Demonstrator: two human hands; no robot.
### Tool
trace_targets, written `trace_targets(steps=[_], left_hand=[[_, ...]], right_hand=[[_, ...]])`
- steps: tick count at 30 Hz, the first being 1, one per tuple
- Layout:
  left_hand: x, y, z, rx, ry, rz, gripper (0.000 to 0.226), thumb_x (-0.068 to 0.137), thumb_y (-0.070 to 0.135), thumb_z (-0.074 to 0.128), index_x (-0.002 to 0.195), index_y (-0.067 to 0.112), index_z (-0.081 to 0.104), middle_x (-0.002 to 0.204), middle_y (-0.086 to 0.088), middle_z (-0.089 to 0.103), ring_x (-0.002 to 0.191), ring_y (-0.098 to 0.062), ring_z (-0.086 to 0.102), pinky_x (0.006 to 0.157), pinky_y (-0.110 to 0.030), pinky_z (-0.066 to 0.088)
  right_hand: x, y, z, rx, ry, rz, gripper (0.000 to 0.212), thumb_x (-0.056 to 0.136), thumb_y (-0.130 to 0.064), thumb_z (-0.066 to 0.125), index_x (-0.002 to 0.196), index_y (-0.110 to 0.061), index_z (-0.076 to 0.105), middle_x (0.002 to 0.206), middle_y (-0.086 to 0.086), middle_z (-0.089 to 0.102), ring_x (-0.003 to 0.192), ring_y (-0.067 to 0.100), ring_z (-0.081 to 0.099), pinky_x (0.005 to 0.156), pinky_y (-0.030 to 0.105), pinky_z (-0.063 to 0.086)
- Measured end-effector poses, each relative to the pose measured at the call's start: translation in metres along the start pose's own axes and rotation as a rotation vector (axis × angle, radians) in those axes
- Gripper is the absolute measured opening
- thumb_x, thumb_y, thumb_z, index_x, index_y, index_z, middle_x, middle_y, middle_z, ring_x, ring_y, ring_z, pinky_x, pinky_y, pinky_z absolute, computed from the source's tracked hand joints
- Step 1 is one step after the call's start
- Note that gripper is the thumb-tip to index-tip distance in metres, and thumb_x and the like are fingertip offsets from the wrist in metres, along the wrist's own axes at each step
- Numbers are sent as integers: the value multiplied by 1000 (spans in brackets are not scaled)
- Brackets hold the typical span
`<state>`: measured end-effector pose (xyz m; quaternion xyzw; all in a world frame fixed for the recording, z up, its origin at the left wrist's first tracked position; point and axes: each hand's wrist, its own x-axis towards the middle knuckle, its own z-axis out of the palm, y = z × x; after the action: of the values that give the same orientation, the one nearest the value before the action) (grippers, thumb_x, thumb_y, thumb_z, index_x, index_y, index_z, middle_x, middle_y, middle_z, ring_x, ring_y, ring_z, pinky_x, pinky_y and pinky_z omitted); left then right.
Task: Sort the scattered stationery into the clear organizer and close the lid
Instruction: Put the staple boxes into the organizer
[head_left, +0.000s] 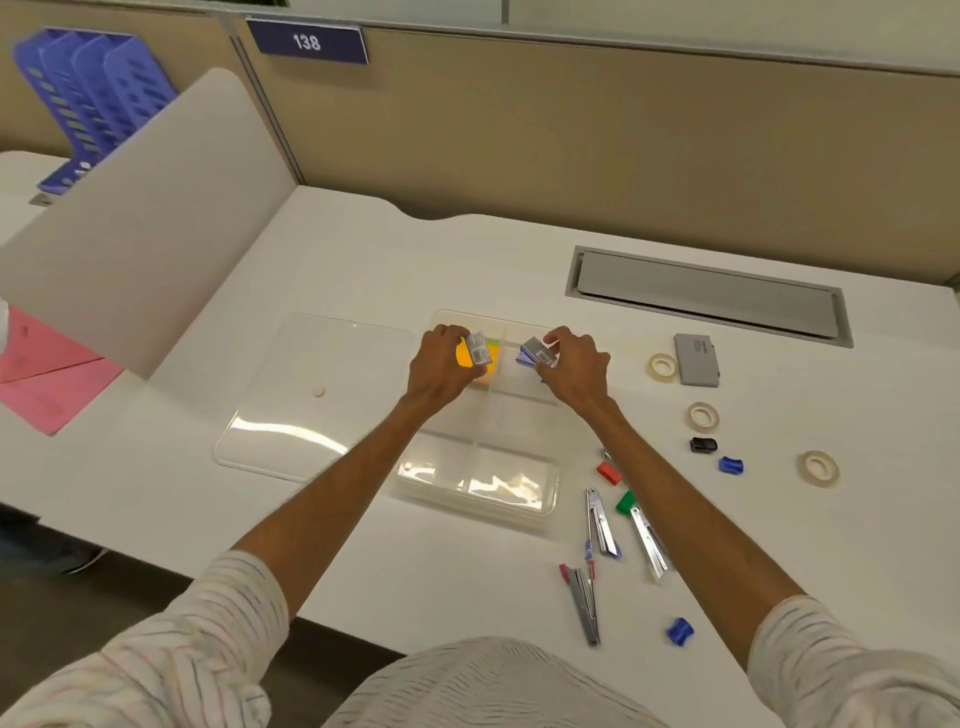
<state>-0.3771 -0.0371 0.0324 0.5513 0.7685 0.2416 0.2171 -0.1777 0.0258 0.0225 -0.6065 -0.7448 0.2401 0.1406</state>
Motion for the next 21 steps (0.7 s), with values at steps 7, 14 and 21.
trace_targets(steps=[7, 14, 21], left_hand=[[4, 1, 1, -1, -24, 8, 61, 74, 35, 80, 126, 19, 53, 120, -2, 58, 117, -22, 48, 85, -35, 43], [8, 12, 12, 2, -76, 36, 62, 74, 34, 79, 127, 18, 53, 122, -5, 56, 120, -23, 47, 87, -38, 45], [16, 37, 28, 57, -134, 102, 74, 77, 28, 76, 141, 15, 41, 138, -9, 45, 131, -26, 39, 97, -42, 44]], right_hand=[[4, -3, 4, 14, -47, -23, 47, 82, -25, 69, 126, -18, 52, 124, 4, 61, 124, 24, 45, 94, 41, 33], [-3, 12, 2, 24, 31, -3, 42, 87, -22, 64, 127, -17, 52, 130, 6, 54, 125, 26, 43, 95, 42, 35], [-13, 39, -6, 32, 50, 49, 40, 89, -24, 64, 126, -14, 53, 131, 8, 55, 124, 26, 46, 95, 42, 39]])
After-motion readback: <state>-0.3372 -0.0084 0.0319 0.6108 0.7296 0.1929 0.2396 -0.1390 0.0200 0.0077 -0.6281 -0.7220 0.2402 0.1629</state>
